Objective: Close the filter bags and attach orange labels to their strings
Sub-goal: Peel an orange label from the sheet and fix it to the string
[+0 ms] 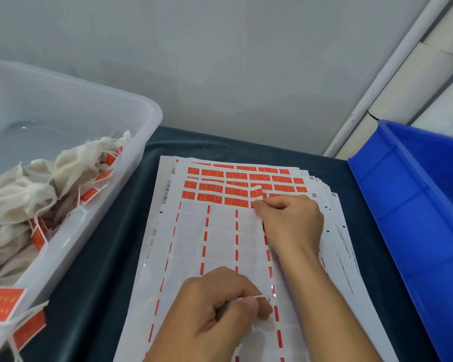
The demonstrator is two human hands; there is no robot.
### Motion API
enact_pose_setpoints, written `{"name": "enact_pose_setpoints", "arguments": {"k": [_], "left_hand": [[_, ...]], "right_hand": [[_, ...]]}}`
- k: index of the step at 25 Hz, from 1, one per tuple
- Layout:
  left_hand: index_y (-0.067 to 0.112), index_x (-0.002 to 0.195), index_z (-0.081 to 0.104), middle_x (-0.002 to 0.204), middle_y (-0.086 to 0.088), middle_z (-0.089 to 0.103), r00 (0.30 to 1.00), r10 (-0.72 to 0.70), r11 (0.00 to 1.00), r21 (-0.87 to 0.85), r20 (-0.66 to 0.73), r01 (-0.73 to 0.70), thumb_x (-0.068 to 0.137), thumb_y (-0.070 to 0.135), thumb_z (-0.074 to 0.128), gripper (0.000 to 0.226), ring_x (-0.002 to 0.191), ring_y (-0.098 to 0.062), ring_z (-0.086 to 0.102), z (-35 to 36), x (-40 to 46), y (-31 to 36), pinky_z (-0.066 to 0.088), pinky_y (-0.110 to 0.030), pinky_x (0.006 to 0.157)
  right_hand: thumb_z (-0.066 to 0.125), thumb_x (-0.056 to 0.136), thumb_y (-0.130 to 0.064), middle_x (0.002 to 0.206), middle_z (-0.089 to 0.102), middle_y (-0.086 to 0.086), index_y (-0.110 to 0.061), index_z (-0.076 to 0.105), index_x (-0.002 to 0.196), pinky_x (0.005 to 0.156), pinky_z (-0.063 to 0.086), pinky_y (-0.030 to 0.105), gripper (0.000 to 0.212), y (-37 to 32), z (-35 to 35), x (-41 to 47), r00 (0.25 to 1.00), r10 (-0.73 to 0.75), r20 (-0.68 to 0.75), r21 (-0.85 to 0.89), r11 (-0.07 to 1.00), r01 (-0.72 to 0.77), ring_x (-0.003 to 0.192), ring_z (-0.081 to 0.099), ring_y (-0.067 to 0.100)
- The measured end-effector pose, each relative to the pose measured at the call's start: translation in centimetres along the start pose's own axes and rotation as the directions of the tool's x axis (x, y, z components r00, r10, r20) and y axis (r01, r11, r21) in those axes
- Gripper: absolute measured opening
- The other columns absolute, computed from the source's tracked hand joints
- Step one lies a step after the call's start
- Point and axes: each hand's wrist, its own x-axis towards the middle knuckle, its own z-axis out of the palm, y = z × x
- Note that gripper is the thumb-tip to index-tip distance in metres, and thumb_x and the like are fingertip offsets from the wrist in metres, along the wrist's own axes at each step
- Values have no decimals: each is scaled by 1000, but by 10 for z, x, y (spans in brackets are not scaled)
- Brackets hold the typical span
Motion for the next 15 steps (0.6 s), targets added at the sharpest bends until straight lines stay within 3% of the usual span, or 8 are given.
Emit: {"name": "enact_pose_setpoints", "arguments": {"k": [6, 10, 12, 15], "left_hand": [[37, 79, 80, 94, 18, 74, 996, -2, 995, 97, -87, 10, 79, 37, 51, 29, 102, -2, 67, 1, 4, -2, 42, -6, 82], [36, 79, 80, 94, 21, 74, 996, -41, 994, 98, -73, 48, 79, 39, 50, 30, 103, 2, 65, 0, 4, 1, 40, -3, 83], [36, 80, 80, 95, 22, 74, 997, -49, 993, 102, -66, 56, 79, 39, 50, 31, 104, 3, 65, 1, 4, 1, 39, -2, 84], [36, 80, 80, 95, 21, 74, 998, -42, 994, 99, -56, 48, 79, 38, 50, 31, 103, 2, 65, 0, 3, 1, 41, -4, 84]], "right_hand": [[83, 85, -43, 71, 55, -38, -39, 72, 76, 59, 45, 14, 15, 4, -3, 5, 995, 20, 95, 43, 999, -24, 62, 66, -2], [75, 91, -46, 55, 52, -43, -38, 68, 67, 56, 41, 12, 26, 4, -9, 9, 987, 37, 156, 81, 995, -50, 62, 61, -23], [75, 91, -44, 61, 52, -42, -36, 70, 69, 56, 42, 11, 24, 4, -9, 10, 990, 17, 141, 76, 997, -28, 61, 66, -9], [76, 92, -42, 73, 51, -40, -35, 72, 73, 56, 41, 9, 20, 4, -9, 8, 993, -19, 120, 51, 999, 13, 61, 65, -5]]}}
